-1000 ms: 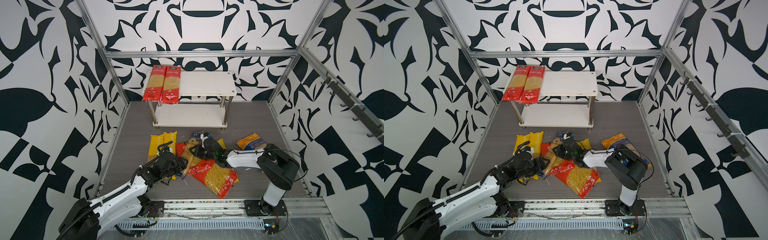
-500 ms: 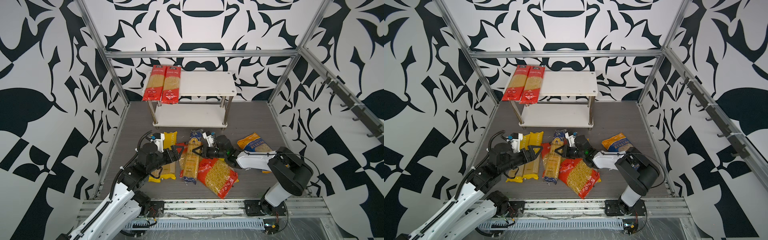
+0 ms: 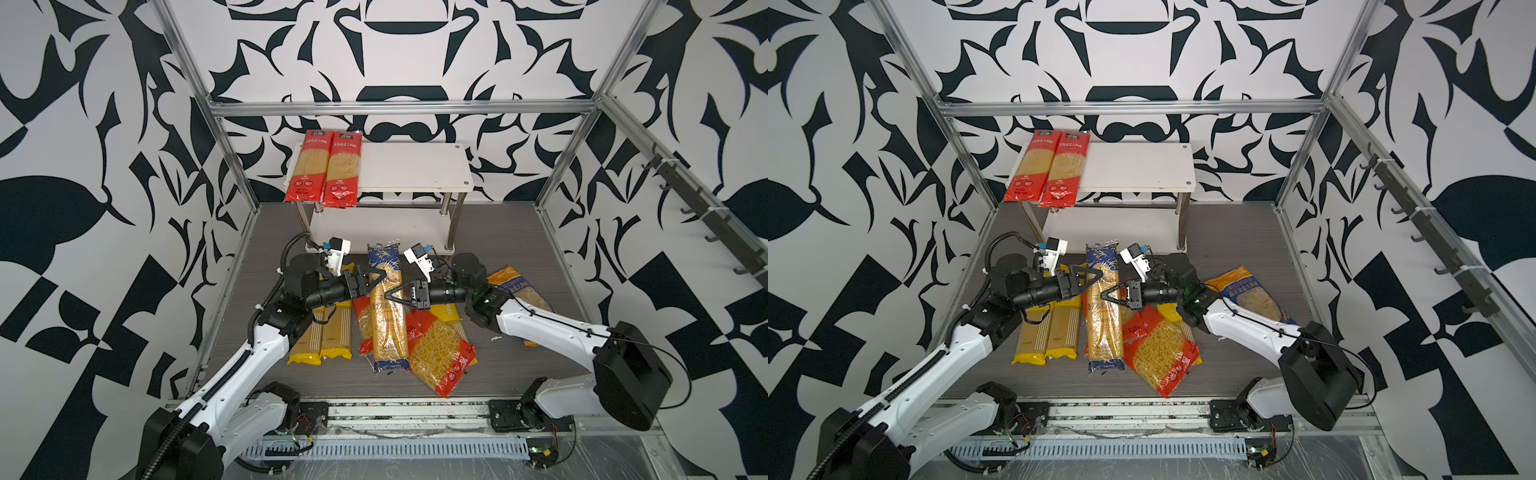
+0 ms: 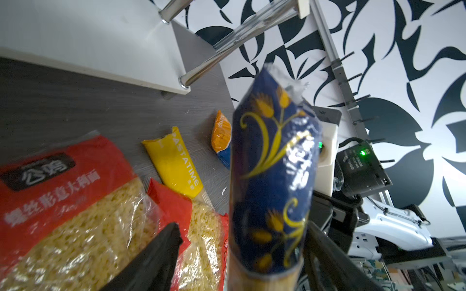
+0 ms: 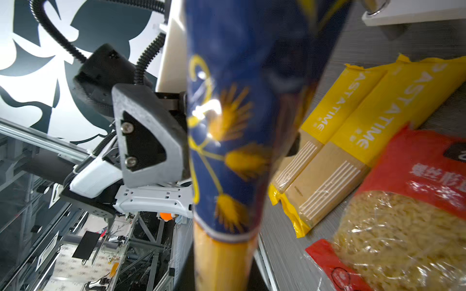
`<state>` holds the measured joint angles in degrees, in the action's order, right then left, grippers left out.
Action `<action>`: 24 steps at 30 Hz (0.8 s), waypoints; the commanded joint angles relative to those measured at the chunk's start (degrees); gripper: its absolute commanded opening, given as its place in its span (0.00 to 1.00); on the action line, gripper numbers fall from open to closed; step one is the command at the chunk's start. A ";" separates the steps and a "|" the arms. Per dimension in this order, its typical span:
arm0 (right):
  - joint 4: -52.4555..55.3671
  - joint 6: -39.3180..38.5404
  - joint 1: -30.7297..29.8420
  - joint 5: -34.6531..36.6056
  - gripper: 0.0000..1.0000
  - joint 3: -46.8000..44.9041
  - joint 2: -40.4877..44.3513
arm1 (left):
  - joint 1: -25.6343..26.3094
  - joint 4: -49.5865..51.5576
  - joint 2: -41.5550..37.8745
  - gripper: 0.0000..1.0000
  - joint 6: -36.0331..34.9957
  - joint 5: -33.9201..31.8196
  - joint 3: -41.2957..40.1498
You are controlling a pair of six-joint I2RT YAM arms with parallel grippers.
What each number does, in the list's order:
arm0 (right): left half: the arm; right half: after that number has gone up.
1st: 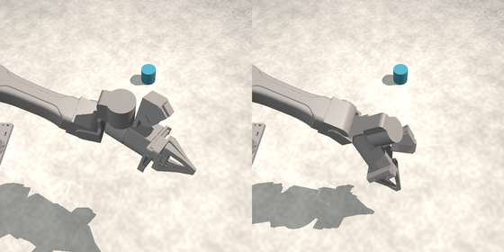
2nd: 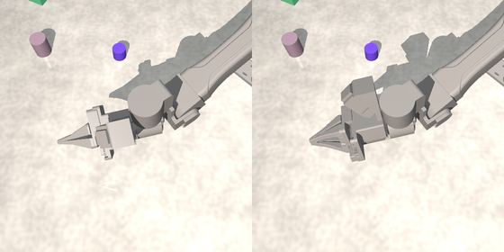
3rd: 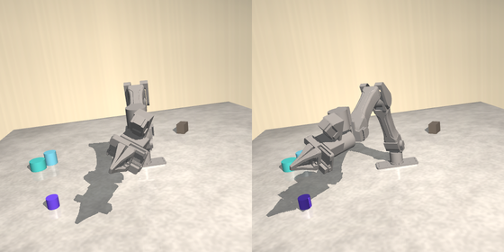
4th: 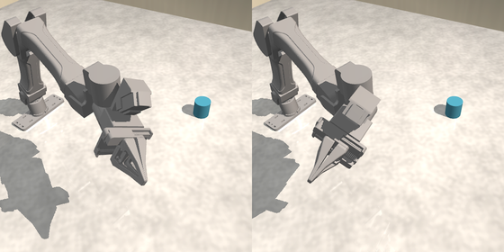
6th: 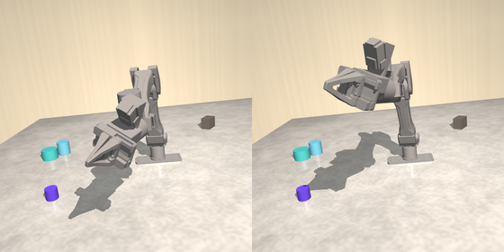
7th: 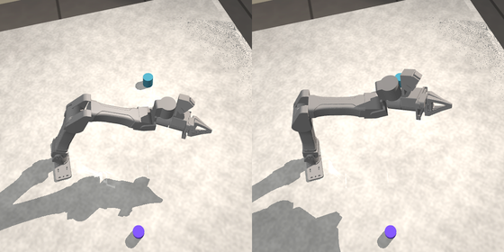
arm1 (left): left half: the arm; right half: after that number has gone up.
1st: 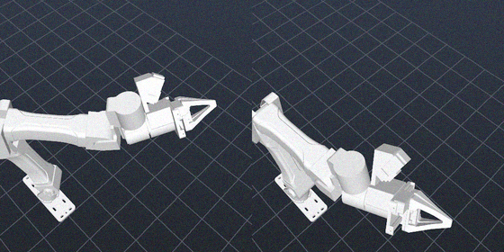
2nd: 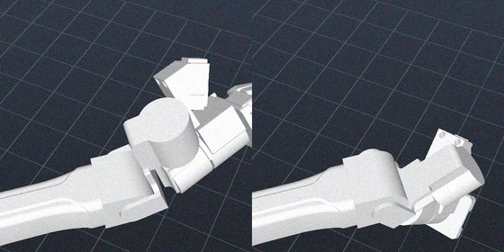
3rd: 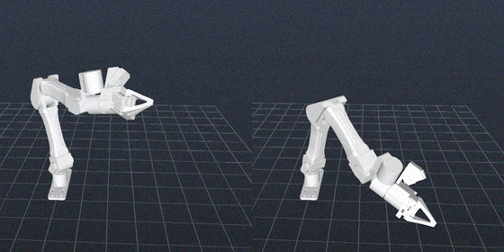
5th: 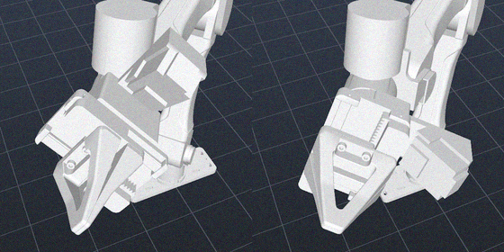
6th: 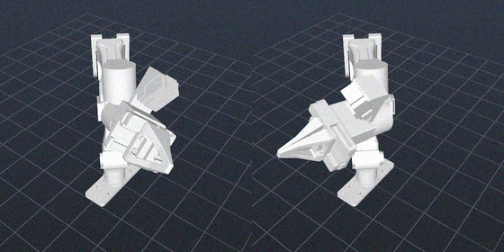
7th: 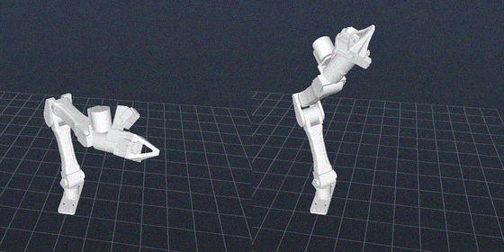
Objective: Arrange pasta packages on shelves
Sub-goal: Pick up the pasta bag.
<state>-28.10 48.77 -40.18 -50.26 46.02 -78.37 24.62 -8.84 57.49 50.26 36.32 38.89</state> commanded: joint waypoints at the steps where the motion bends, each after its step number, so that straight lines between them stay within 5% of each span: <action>1: -6.38 -0.16 0.19 -5.33 0.02 5.41 2.52 | -0.19 -7.95 1.27 0.72 2.94 4.00 1.76; 9: -12.18 4.33 0.38 -4.05 0.07 4.31 1.04 | -0.19 -7.36 2.14 0.39 4.40 2.58 5.31; 15: -18.77 7.85 0.37 -0.66 0.22 0.39 0.92 | -0.19 -4.27 2.64 0.20 5.63 0.59 9.62; 20: -22.11 8.71 0.37 2.89 0.49 -4.27 2.86 | -0.36 -1.09 1.75 0.15 5.19 -3.97 13.69; 24: -22.36 8.53 0.37 5.57 0.55 -8.84 5.25 | -1.12 0.92 1.99 0.13 4.88 -6.62 17.56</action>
<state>-44.99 57.10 -39.51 -46.57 39.05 -76.14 24.43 -5.10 60.40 53.91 33.23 51.44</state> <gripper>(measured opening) 0.541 0.277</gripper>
